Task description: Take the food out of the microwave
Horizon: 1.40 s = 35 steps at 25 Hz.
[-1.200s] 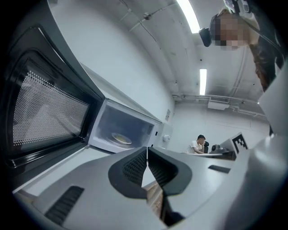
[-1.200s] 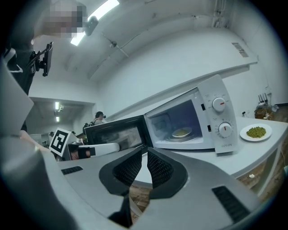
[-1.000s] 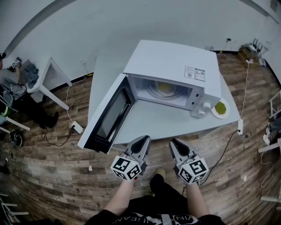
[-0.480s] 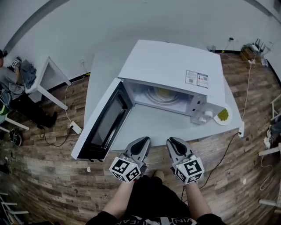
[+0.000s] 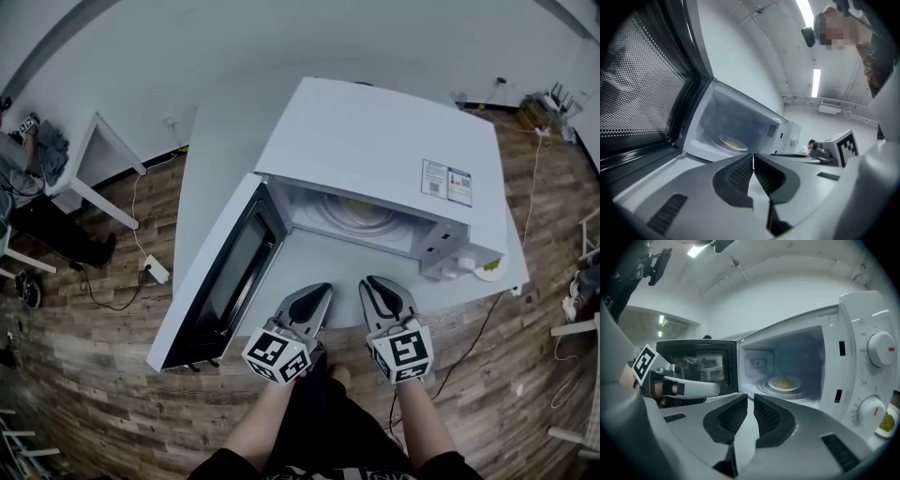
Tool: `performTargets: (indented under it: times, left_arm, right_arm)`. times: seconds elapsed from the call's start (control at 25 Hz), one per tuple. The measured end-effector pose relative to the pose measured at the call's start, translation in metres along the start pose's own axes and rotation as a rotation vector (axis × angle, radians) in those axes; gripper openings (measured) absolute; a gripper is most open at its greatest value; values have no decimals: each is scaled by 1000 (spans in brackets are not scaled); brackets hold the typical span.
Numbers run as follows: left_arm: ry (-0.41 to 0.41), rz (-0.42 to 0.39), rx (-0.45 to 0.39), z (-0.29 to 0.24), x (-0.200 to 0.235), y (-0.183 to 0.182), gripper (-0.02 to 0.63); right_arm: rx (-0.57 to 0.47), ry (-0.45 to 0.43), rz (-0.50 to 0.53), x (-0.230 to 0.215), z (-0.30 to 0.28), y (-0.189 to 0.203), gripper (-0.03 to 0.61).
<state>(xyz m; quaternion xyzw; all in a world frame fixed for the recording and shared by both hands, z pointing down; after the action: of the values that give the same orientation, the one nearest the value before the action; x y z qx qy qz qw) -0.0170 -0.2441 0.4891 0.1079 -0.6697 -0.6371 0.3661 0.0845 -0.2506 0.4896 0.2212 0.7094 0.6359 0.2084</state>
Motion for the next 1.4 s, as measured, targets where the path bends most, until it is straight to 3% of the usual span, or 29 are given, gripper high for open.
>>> performTargets:
  times: [0.64, 0.84, 0.96, 1.4]
  left_arm:
    - [26, 20, 19, -43, 36, 7, 15]
    - [40, 34, 21, -45, 40, 7, 15]
    - [41, 47, 27, -44, 42, 10, 15]
    - [29, 95, 22, -43, 50, 12, 15]
  right_arm:
    - [110, 124, 169, -38, -78, -6, 58]
    - [145, 132, 240, -47, -97, -7, 61]
    - [186, 138, 263, -53, -106, -3, 120]
    - [289, 156, 321, -69, -126, 11, 112]
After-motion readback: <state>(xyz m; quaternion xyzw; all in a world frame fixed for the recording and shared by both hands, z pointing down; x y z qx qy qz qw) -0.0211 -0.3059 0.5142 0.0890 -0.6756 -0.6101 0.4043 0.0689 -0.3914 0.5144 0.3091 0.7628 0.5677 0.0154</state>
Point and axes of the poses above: the fingertips, and each gripper's own axes: z backward along the fingers, x to its left, y out of its underside, the point moved 3 cm from there along z, backward along the fingers, and after that the axes turned 9 degrees about -x, right-handed, at the moved point
